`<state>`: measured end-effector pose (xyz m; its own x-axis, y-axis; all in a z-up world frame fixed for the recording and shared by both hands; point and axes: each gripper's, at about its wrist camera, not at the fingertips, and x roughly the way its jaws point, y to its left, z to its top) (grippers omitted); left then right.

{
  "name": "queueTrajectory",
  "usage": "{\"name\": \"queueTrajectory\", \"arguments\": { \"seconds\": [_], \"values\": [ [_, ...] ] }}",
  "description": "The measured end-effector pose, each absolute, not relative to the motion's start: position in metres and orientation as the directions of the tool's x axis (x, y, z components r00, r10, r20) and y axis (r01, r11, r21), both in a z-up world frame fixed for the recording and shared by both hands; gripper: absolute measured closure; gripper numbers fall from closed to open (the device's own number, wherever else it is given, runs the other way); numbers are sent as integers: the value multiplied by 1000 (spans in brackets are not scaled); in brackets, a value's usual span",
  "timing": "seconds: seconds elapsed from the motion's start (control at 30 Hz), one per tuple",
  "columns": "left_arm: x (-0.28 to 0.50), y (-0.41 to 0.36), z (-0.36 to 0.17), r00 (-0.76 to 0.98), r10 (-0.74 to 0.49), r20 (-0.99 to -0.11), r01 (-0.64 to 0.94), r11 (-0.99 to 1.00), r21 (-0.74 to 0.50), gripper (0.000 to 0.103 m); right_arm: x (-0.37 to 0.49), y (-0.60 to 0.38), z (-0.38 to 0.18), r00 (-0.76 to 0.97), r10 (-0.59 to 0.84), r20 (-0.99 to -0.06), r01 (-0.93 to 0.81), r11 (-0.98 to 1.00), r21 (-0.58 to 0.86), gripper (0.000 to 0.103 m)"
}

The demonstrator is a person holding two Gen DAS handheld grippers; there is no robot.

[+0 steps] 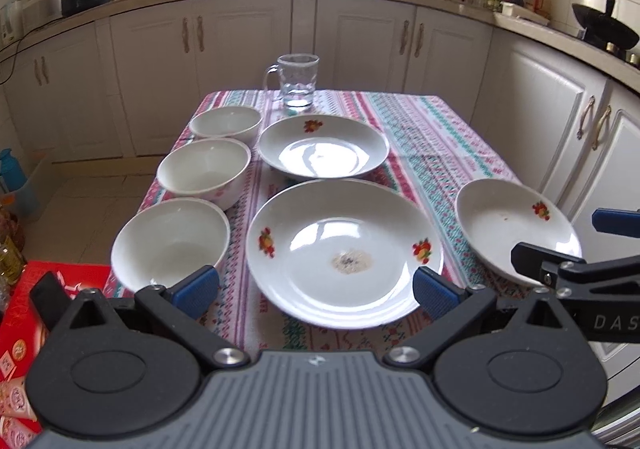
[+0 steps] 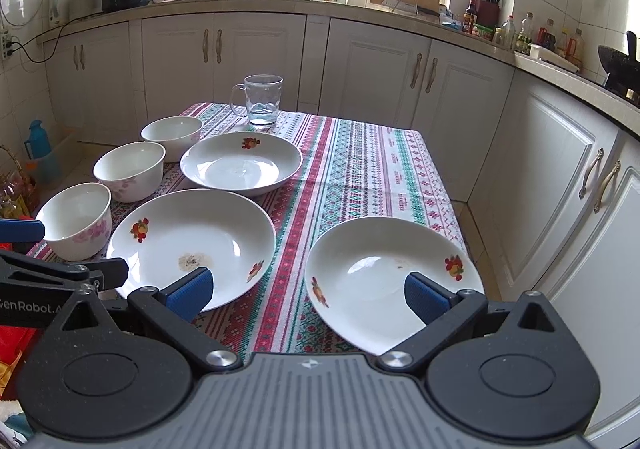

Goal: Organize plates and bowls

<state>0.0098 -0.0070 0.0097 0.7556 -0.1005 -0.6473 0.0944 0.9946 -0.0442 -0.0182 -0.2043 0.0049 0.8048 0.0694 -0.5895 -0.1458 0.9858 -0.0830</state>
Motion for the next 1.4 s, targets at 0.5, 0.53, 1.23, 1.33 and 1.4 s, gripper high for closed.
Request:
{"name": "queueTrajectory", "arguments": {
  "seconds": [0.5,0.53,1.23,1.33,1.4],
  "values": [
    [43,-7,16,761,-138,-634,150,988,-34,1,-16,-239,4,838,47,-544,-146,979,-140,0],
    [45,-6,14,761,-141,-634,149,988,-40,1,-16,-243,1,835,44,-548,-147,978,-146,0],
    [81,-25,-5,730,-279,-623,275,956,-106,1,15,-299,-97,695,76,-715,-133,991,-23,0],
    [87,-33,-6,721,-289,-629,292,951,-102,1,21,-302,-100,697,87,-711,-140,990,-15,0],
    [90,-39,-6,717,-295,-631,310,947,-90,1,25,-303,-100,699,97,-709,-152,988,-14,0]
  ]
}}
